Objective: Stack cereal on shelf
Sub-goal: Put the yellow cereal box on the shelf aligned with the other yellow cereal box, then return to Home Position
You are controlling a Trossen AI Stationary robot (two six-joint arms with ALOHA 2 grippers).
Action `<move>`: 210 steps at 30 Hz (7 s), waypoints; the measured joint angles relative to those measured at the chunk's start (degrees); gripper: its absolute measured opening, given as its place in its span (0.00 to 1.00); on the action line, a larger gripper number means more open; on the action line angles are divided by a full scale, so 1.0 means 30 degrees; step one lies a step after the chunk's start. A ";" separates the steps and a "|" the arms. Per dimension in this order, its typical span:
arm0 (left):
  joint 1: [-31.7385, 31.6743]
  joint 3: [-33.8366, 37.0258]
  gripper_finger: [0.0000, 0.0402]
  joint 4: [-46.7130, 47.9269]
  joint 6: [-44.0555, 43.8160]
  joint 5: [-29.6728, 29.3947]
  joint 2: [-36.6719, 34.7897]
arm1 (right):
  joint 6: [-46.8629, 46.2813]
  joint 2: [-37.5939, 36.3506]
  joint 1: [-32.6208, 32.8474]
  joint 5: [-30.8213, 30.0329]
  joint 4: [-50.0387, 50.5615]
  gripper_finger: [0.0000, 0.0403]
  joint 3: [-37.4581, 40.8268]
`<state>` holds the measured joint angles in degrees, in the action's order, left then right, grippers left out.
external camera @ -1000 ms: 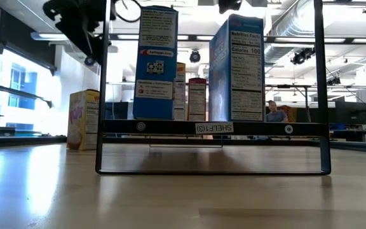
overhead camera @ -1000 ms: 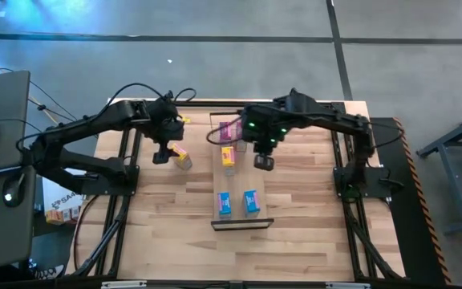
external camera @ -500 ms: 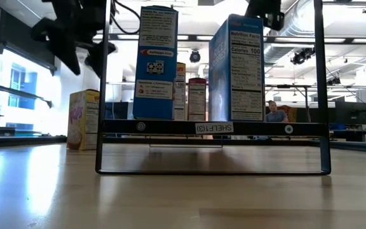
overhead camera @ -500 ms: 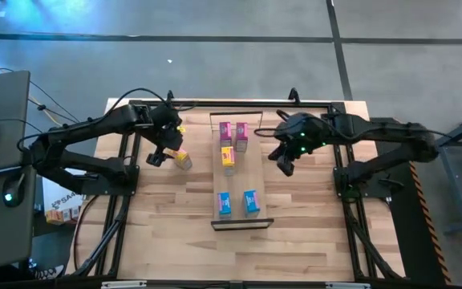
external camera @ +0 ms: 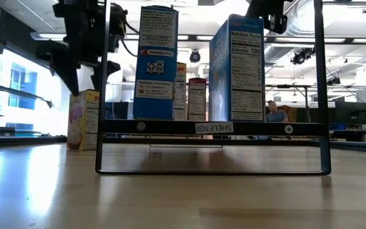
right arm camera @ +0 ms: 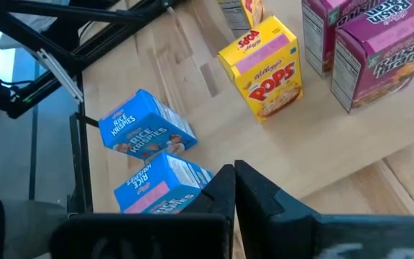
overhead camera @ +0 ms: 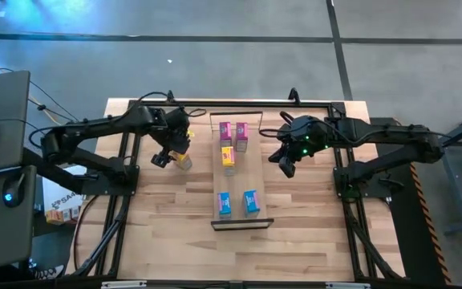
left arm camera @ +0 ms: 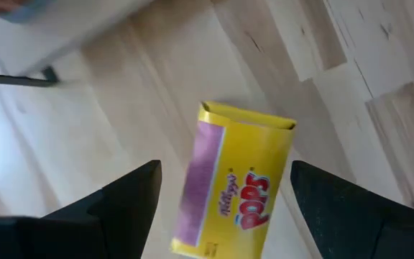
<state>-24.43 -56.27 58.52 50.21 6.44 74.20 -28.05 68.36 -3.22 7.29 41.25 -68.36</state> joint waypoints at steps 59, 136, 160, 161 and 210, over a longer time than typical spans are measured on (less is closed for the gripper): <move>0.7338 -0.1399 0.31 -0.6068 -4.0076 -0.4860 0.1122 | 0.1719 0.0036 -0.0051 -0.0896 -0.1122 0.00 -0.0015; 0.5167 1.2859 0.00 -2.5586 -2.5591 -0.1261 -0.6042 | 0.2749 0.0029 -0.0051 -0.0933 -0.2024 0.00 -0.0022; 0.5304 1.3573 0.00 -3.1471 -2.3345 -0.0007 0.0824 | 0.2514 0.0616 -0.0051 -0.1685 -0.3778 0.00 -0.0044; 0.5304 1.3573 0.00 -3.1829 -2.3394 -0.0007 0.1119 | 0.2514 0.0636 -0.0051 -0.1683 -0.3671 0.00 -0.0044; 0.5911 1.1111 0.00 -3.0381 -2.6574 -0.1180 -0.7948 | 0.7227 -0.2085 -0.3553 0.2856 -0.1372 0.00 -0.0007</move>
<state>-6.69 -22.94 -32.62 -29.51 2.90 50.36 -6.37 62.10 -13.88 15.86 37.14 -68.38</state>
